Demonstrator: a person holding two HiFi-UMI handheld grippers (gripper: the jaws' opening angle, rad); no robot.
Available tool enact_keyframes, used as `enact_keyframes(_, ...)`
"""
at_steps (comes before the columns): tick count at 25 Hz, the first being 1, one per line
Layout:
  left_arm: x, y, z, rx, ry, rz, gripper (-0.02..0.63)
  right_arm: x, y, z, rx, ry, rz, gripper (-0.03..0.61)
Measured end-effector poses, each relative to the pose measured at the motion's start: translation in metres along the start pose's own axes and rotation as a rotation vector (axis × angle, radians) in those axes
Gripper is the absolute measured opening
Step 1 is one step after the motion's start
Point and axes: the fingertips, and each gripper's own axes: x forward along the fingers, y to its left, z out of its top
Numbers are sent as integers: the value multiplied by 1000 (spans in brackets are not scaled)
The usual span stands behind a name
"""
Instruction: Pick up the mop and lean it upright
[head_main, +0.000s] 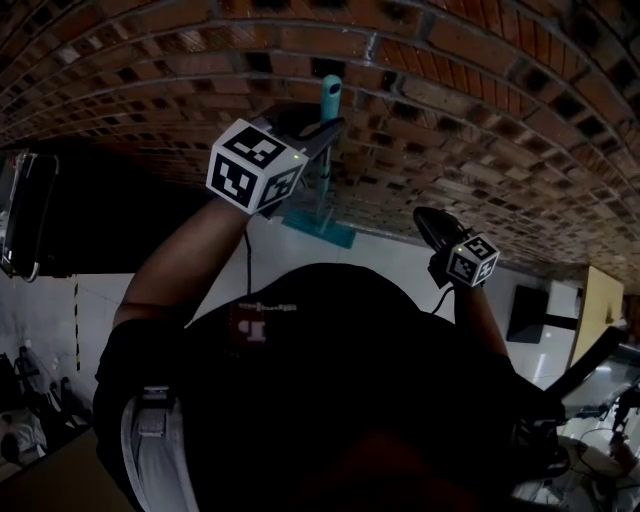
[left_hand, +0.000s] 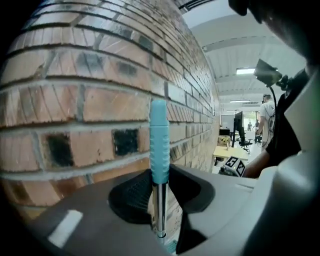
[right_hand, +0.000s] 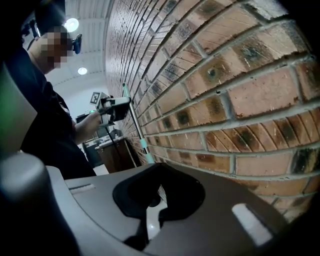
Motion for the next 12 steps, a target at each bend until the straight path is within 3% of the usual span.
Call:
enact_keyframes(6, -24, -13, 77, 62, -74, -75, 100, 1, 2, 0, -7, 21, 0, 14)
enact_keyframes(12, -43, -14, 142, 95, -165, -98, 99, 3, 4, 7, -16, 7, 9, 14)
